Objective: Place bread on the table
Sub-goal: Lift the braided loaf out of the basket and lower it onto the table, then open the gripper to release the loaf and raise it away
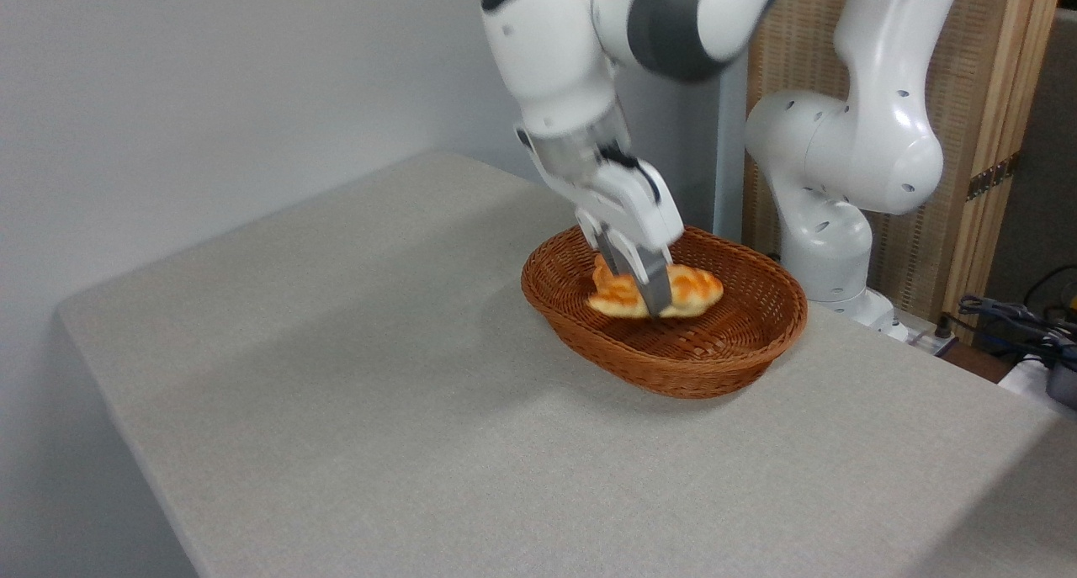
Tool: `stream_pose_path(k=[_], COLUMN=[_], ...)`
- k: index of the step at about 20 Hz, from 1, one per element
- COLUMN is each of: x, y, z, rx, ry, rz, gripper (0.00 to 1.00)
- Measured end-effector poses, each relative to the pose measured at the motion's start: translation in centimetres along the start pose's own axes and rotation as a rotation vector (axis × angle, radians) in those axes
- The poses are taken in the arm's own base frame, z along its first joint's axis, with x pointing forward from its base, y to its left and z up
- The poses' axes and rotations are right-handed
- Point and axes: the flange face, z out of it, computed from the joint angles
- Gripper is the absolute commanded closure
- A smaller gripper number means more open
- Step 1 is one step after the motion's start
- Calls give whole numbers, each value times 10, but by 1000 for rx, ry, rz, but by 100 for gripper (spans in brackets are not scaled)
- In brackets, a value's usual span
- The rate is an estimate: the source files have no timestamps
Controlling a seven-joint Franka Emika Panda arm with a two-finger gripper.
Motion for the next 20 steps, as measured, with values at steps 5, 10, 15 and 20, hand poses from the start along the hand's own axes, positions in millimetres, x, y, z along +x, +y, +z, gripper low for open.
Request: stream_pose_path(k=[5,10,15,20], x=[4,42,65,78], y=[-18,-103,-154,-175], z=[-79,-87,-46,-15], rx=[93,214,245,229], ry=[86,203,222,201], rz=[11,-38,-66,-74], gripper=[70,66,17,0])
